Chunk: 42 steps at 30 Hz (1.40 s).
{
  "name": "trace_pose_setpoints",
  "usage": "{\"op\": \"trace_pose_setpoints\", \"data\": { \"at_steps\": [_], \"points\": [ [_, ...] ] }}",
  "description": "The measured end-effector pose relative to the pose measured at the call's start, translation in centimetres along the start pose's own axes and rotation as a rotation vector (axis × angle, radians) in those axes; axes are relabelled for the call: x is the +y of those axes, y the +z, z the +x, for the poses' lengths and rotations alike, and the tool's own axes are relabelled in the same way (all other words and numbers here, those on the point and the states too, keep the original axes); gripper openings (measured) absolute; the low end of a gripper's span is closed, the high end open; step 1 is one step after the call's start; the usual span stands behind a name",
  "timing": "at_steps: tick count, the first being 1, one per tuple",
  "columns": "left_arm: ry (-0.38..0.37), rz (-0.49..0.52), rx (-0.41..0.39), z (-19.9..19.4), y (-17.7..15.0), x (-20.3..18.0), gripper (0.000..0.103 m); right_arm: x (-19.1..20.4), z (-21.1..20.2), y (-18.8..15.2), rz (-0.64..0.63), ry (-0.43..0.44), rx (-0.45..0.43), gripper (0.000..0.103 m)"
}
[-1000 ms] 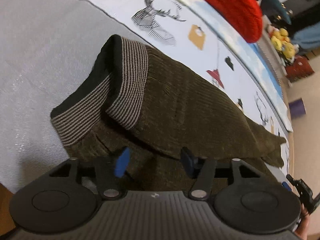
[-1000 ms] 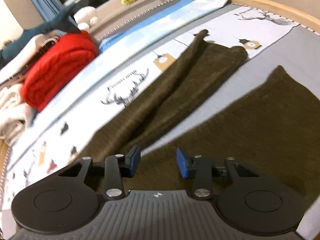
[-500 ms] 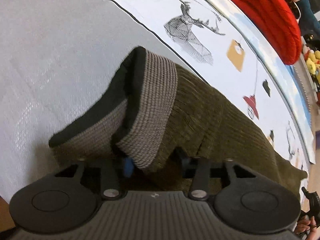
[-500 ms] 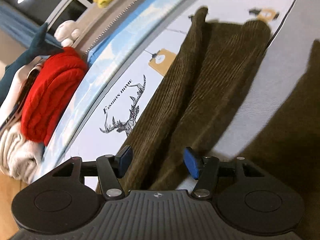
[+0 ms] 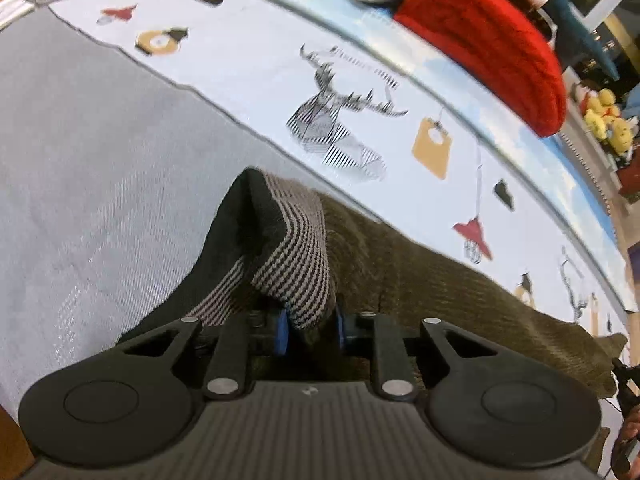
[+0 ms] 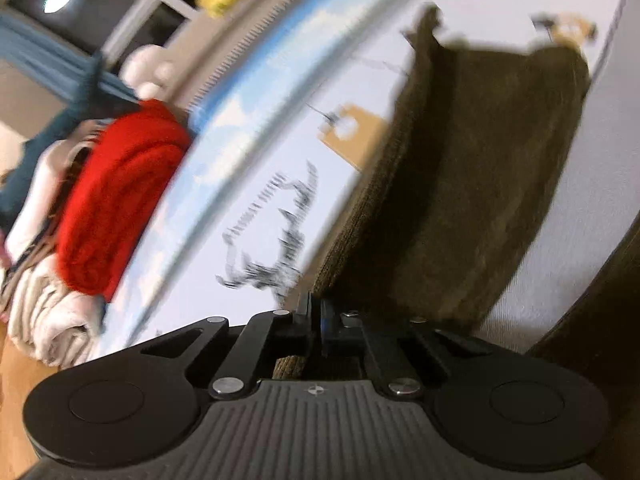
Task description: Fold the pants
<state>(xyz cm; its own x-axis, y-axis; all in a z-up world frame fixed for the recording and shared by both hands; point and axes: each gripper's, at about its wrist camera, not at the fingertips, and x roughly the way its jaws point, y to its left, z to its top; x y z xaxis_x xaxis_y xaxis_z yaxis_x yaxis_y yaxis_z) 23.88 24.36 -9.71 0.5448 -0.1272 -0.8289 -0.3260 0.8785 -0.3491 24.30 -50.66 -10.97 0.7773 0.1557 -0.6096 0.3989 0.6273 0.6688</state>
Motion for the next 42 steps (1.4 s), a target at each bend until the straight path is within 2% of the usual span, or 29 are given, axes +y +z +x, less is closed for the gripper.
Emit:
{"op": "trace_pose_setpoints", "data": {
  "at_steps": [5,8,10,13,16,17,20,22,23,25,27,32,35,38,39,41,42],
  "points": [
    [-0.072,0.002,-0.093,-3.0,-0.3,1.6,0.021,1.0,-7.6,-1.1,-0.076,0.041,-0.051,0.003],
    [-0.098,0.002,-0.104,-4.5,-0.7,2.9,0.021,0.2,-13.1,-3.2,-0.117,0.047,-0.052,0.003],
    [-0.087,0.031,-0.104,-5.2,-0.9,3.4,0.021,-0.8,-16.2,-5.0,-0.142,0.03,-0.029,0.003],
    [-0.027,0.052,-0.051,-4.9,-1.3,4.4,0.021,-3.6,-19.1,-8.3,-0.154,-0.024,0.079,0.003],
    [0.041,0.009,0.054,-3.3,-1.5,5.6,0.022,-7.3,-18.4,-11.1,-0.136,-0.121,0.327,0.007],
    [0.061,-0.002,0.089,-2.7,-1.7,5.7,0.023,-8.3,-18.1,-11.5,-0.146,-0.178,0.373,0.008],
    [0.106,0.002,0.112,-1.9,-1.9,5.3,0.031,-11.0,-19.3,-9.8,-0.11,-0.256,0.29,0.01],
    [0.115,0.008,0.117,-1.7,-1.9,5.0,0.041,-13.2,-20.4,-7.7,0.009,-0.28,0.202,0.011],
    [0.114,0.004,0.122,-1.6,-2.0,5.0,0.043,-14.4,-21.0,-6.5,0.076,-0.287,0.152,0.013],
    [0.117,0.008,0.128,-1.4,-2.0,4.8,0.045,-16.1,-21.8,-4.6,0.154,-0.314,0.059,0.03],
    [0.123,0.012,0.126,-1.2,-1.9,4.6,0.046,-17.2,-21.5,-3.1,0.19,-0.328,-0.002,0.038],
    [0.108,-0.039,0.118,-0.7,-1.9,5.0,0.048,-19.1,-18.9,-0.7,0.225,-0.321,-0.091,0.044],
    [0.099,-0.054,0.116,-0.6,-1.8,5.1,0.052,-19.4,-16.9,-0.1,0.269,-0.312,-0.102,0.044],
    [0.103,-0.057,0.115,-0.3,-1.7,4.9,0.054,-18.9,-15.8,0.4,0.244,-0.306,-0.086,0.044],
    [0.107,-0.058,0.115,-0.2,-1.7,4.8,0.054,-18.8,-15.5,0.7,0.222,-0.31,-0.079,0.042],
    [0.116,-0.062,0.113,0.0,-1.6,4.7,0.054,-18.1,-15.5,0.9,0.172,-0.331,-0.08,0.011],
    [0.124,-0.059,0.11,0.1,-1.5,4.6,0.05,-17.8,-15.6,1.0,0.156,-0.327,-0.089,0.003]
  ]
}}
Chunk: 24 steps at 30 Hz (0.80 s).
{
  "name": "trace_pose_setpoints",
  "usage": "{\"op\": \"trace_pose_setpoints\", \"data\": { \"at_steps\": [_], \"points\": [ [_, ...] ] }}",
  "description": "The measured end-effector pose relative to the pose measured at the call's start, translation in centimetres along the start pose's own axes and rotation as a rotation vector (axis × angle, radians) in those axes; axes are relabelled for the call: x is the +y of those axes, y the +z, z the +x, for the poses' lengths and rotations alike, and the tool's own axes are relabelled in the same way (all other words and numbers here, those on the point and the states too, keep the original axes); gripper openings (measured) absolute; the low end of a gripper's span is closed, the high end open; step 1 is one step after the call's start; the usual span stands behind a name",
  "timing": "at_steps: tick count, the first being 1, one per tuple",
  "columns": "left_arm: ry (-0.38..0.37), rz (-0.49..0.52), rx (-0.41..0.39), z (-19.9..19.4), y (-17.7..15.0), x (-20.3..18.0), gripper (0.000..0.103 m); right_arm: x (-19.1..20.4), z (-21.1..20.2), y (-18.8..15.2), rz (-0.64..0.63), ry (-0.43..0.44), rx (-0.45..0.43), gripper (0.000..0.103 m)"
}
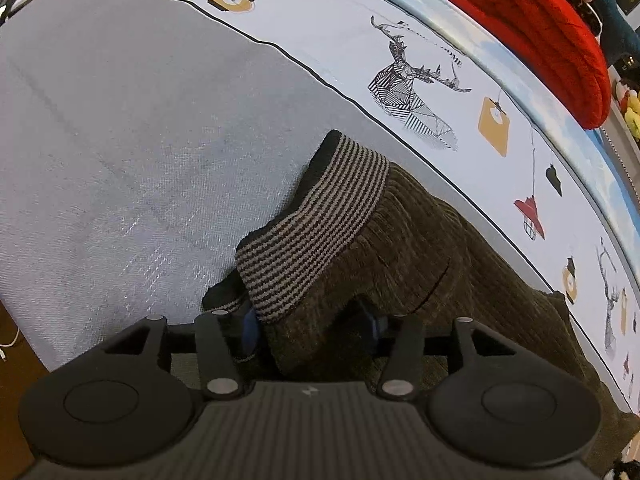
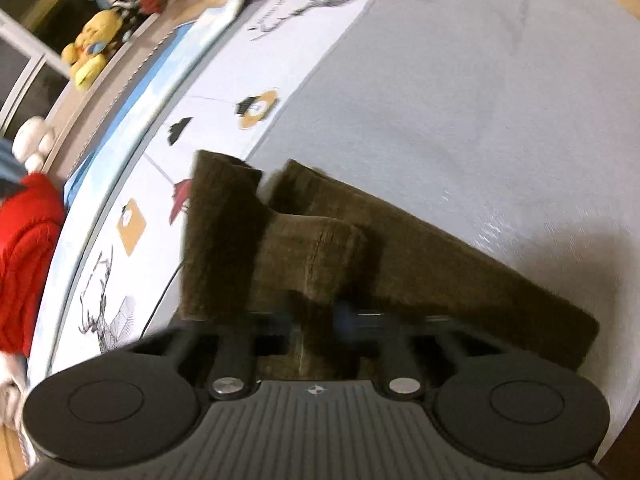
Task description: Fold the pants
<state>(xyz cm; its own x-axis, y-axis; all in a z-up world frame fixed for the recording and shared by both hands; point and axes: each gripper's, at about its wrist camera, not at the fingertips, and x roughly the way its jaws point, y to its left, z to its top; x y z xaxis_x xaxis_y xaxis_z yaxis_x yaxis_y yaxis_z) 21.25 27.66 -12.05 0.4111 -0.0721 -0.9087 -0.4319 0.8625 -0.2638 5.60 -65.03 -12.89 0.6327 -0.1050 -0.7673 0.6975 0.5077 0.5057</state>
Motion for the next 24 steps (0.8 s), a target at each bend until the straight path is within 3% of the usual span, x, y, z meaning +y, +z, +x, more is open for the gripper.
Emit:
{"op": "trace_pose_setpoints", "data": {
  "at_steps": [2,4,6,8,10,12,13,15,19,22,24],
  "points": [
    [0.014,0.011,-0.016,-0.1,0.1,-0.3,0.036,0.7,-0.9,0.5,-0.002,0.029,-0.047,0.003],
    [-0.02,-0.006,-0.05,-0.8,0.2,-0.2,0.021,1.3,-3.7,1.1,0.017,0.105,-0.154,0.002],
    [-0.086,-0.012,-0.13,-2.5,0.4,-0.3,0.02,1.4,-8.7,1.7,0.046,0.26,-0.325,0.002],
    [-0.104,0.039,-0.207,-3.9,0.4,-1.0,0.018,1.3,-12.2,1.3,-0.028,0.274,-0.441,0.002],
    [-0.106,0.073,-0.212,-4.3,0.3,-1.3,0.019,-0.5,-12.4,1.0,-0.006,0.151,-0.396,0.002],
    [-0.074,0.082,-0.137,-3.3,-0.1,-1.0,0.019,-3.9,-10.0,0.5,0.086,-0.007,-0.197,0.002],
    [-0.045,0.079,-0.088,-2.7,-0.4,-0.6,0.019,-5.7,-8.6,0.0,0.129,-0.05,-0.089,0.003],
    [-0.028,0.048,-0.022,-1.8,-0.6,0.4,0.019,-7.4,-7.2,-0.7,0.122,-0.084,0.012,0.003],
    [-0.083,0.043,-0.07,-3.4,-1.0,1.2,0.018,-6.4,-8.1,-1.3,-0.061,-0.098,-0.011,0.003],
    [-0.116,0.057,-0.128,-5.3,-1.6,1.5,0.018,-5.6,-10.0,-1.1,-0.078,-0.044,-0.098,0.002],
    [-0.091,0.057,-0.123,-5.4,-1.8,1.5,0.018,-6.0,-10.1,-0.8,-0.049,-0.085,-0.107,0.002]
  ]
}}
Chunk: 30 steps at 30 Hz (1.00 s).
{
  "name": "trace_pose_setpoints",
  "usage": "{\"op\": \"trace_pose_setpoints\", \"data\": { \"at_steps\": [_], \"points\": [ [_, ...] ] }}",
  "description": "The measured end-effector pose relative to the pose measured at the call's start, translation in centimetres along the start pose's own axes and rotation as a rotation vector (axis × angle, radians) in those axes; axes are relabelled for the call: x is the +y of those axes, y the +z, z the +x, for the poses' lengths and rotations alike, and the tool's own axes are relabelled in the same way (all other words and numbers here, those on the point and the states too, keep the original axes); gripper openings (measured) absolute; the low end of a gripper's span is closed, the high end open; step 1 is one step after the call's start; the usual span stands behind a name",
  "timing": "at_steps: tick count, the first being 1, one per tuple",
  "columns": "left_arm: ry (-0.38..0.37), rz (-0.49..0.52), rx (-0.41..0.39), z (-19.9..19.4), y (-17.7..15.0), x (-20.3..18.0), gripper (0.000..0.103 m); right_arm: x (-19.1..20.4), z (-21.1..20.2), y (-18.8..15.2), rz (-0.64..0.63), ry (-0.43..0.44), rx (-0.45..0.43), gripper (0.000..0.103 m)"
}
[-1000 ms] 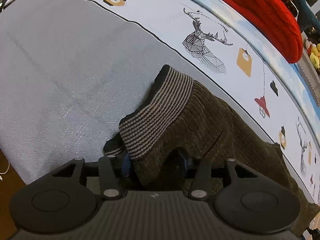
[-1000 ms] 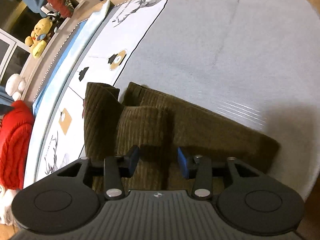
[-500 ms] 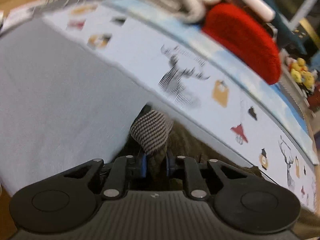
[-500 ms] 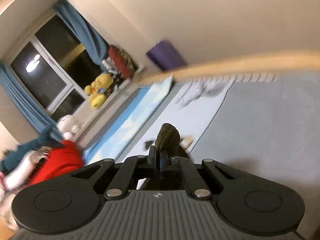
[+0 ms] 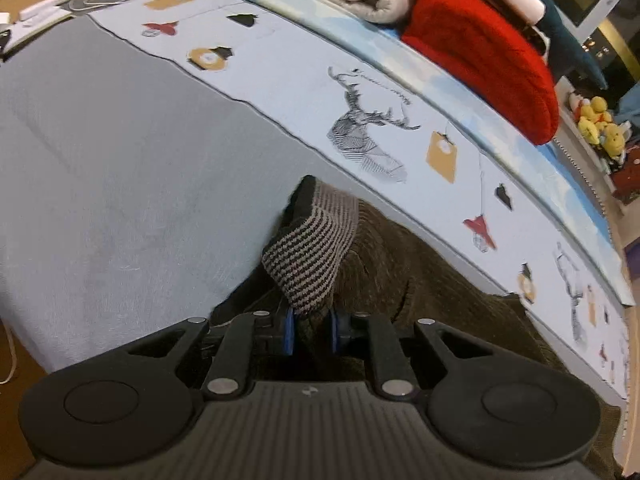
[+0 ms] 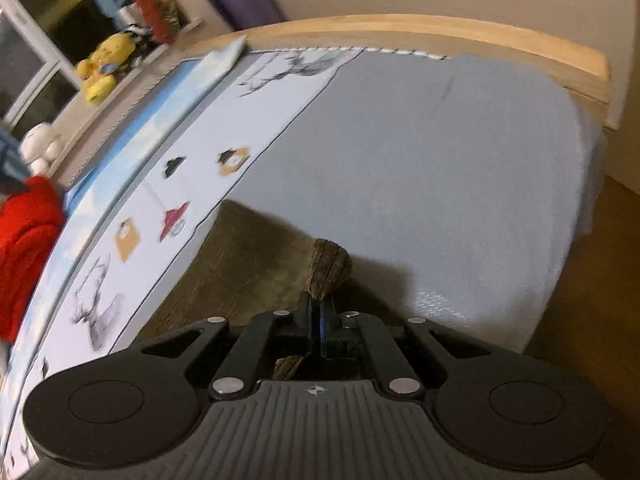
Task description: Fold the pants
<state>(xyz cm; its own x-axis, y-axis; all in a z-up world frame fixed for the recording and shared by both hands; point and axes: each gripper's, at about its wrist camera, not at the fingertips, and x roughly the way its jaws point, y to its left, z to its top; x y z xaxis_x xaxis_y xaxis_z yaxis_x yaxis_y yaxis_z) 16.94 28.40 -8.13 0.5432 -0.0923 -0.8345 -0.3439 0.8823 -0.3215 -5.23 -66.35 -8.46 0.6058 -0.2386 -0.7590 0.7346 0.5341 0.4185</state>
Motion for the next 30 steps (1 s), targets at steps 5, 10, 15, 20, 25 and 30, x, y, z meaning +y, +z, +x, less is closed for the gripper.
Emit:
{"op": "trace_pose_setpoints", "data": {
  "at_steps": [5,10,15,20,25,30],
  "points": [
    [0.066,-0.047,0.175,2.8,-0.5,1.5,0.027,-2.4,2.4,-1.0,0.127,-0.162,0.142,0.003],
    [0.138,-0.023,0.088,1.3,-0.3,1.4,0.057,1.8,1.6,-1.0,-0.15,-0.309,0.091,0.029],
    [0.293,0.213,-0.163,-1.6,-0.4,-2.9,0.056,4.7,-2.3,-0.8,-0.247,-0.198,-0.113,0.03],
    [0.093,0.309,-0.212,-2.4,-0.5,-5.6,0.056,6.7,-0.3,-2.0,-0.309,0.019,0.074,0.044],
    [0.008,0.364,0.274,5.0,-2.9,-6.2,0.065,6.9,4.3,-3.8,-0.302,-0.183,0.338,0.041],
    [0.051,0.509,0.292,6.1,-4.2,-7.7,0.07,13.2,2.2,-2.8,-0.346,0.025,0.154,0.051]
  ]
}}
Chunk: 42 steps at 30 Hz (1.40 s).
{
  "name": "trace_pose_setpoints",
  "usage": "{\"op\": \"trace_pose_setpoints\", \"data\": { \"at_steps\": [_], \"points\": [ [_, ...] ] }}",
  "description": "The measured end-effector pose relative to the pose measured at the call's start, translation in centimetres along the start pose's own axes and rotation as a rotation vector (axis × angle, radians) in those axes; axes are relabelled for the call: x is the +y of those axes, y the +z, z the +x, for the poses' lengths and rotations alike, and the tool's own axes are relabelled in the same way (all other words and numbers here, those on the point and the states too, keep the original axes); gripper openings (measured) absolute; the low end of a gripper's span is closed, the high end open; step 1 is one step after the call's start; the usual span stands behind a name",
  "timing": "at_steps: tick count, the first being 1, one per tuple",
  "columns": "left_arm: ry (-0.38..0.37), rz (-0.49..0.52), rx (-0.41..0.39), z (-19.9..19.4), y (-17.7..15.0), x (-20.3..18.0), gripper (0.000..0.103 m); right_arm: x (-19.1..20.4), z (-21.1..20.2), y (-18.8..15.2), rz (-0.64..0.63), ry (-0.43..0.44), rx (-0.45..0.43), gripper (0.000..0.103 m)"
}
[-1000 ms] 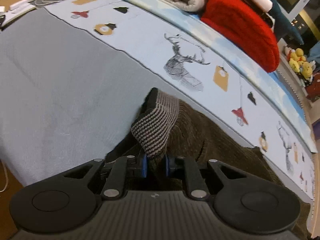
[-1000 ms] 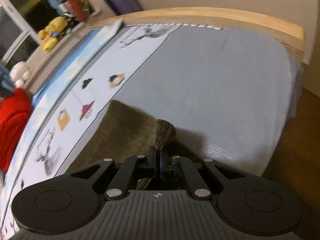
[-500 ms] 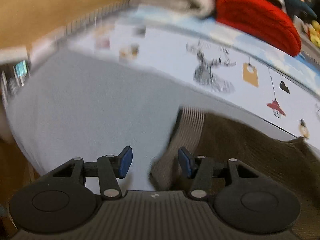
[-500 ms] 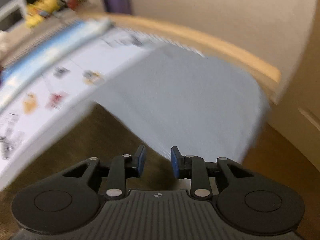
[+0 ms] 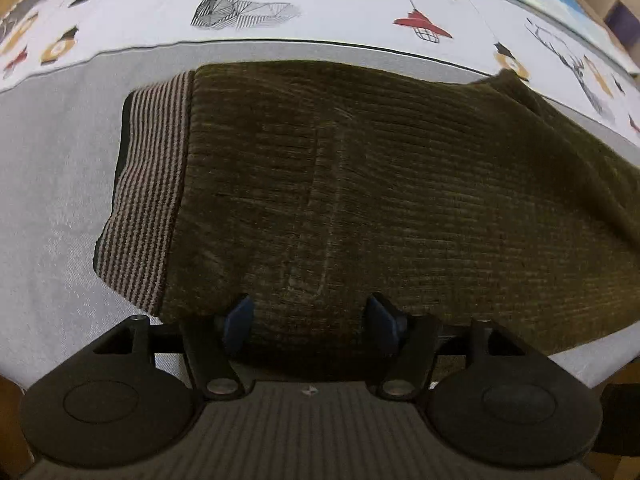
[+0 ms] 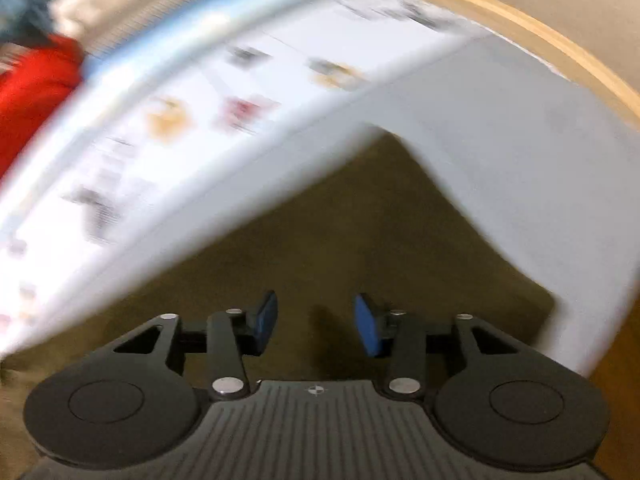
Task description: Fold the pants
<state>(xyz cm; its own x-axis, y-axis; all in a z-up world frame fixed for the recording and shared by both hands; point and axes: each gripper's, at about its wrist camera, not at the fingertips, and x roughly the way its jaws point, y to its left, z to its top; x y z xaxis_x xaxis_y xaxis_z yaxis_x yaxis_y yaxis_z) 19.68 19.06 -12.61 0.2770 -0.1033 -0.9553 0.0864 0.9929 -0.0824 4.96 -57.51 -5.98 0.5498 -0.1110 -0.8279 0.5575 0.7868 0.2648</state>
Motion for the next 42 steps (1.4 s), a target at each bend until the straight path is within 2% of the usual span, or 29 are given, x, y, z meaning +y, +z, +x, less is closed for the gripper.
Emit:
{"op": "trace_pose_setpoints", "data": {
  "at_steps": [2,5,9,12,15,17,23,24,26,27,28,30,32,33,35,36,38,39,40,42],
  "points": [
    [-0.017,-0.022,0.006,0.2,0.5,0.5,0.072,2.7,0.3,0.4,-0.02,0.104,-0.013,0.053],
    [-0.011,-0.005,0.009,0.2,0.5,0.2,0.075,7.7,1.9,1.0,-0.135,0.168,-0.023,0.053],
    [-0.022,-0.015,0.011,0.1,0.0,0.5,0.076,14.2,5.3,0.7,-0.416,0.241,-0.005,0.054],
    [-0.041,-0.017,0.013,0.2,0.0,0.6,0.078,18.6,6.2,-1.0,-0.636,0.29,0.056,0.057],
    [-0.053,-0.019,0.012,0.1,0.0,0.9,0.078,20.5,7.3,-2.9,-0.794,0.299,0.103,0.058],
    [-0.058,-0.02,0.003,-0.3,0.0,1.0,0.078,21.5,7.3,-3.8,-0.88,0.277,0.104,0.058],
    [-0.088,-0.045,-0.103,-2.2,1.0,1.2,0.076,22.5,8.6,-6.0,-1.032,0.226,0.136,0.057],
    [-0.096,-0.048,-0.114,-2.4,1.1,1.1,0.076,22.6,8.7,-6.4,-1.064,0.225,0.143,0.052],
    [-0.104,-0.045,-0.121,-2.6,1.4,0.8,0.075,22.9,8.5,-7.0,-1.117,0.24,0.138,0.032],
    [-0.103,-0.042,-0.118,-2.5,1.6,0.7,0.075,23.1,8.5,-6.8,-1.119,0.249,0.136,0.011],
    [-0.098,-0.04,-0.115,-2.4,1.6,0.5,0.075,23.0,8.3,-6.4,-1.103,0.25,0.131,0.003],
    [-0.082,-0.037,-0.099,-2.2,1.8,0.5,0.074,22.5,8.0,-4.7,-1.012,0.255,0.093,0.002],
    [-0.05,-0.023,-0.071,-1.6,1.8,0.1,0.074,22.1,8.1,-3.3,-0.915,0.229,0.084,0.002],
    [-0.03,-0.01,-0.057,-1.3,1.7,-0.2,0.074,22.0,8.5,-3.1,-0.886,0.222,0.111,0.002],
    [0.001,0.03,-0.039,-1.0,1.5,-0.7,0.074,22.3,9.1,-3.4,-0.879,0.21,0.189,0.003],
    [0.009,0.05,-0.037,-0.9,1.4,-0.8,0.074,22.7,9.0,-3.6,-0.91,0.183,0.187,0.006],
    [0.026,0.082,-0.034,-0.7,1.2,-1.2,0.074,24.0,8.3,-3.3,-0.934,0.119,0.139,0.013],
    [0.031,0.09,-0.034,-0.6,1.1,-1.2,0.074,24.8,7.6,-2.8,-0.905,0.126,0.092,0.016],
    [0.034,0.095,-0.034,-0.6,1.1,-1.3,0.074,25.3,7.0,-2.4,-0.874,0.151,0.052,0.02],
    [0.037,0.096,-0.032,-0.6,1.1,-1.4,0.074,27.2,5.5,-2.1,-0.799,0.265,-0.018,0.03]
  ]
}}
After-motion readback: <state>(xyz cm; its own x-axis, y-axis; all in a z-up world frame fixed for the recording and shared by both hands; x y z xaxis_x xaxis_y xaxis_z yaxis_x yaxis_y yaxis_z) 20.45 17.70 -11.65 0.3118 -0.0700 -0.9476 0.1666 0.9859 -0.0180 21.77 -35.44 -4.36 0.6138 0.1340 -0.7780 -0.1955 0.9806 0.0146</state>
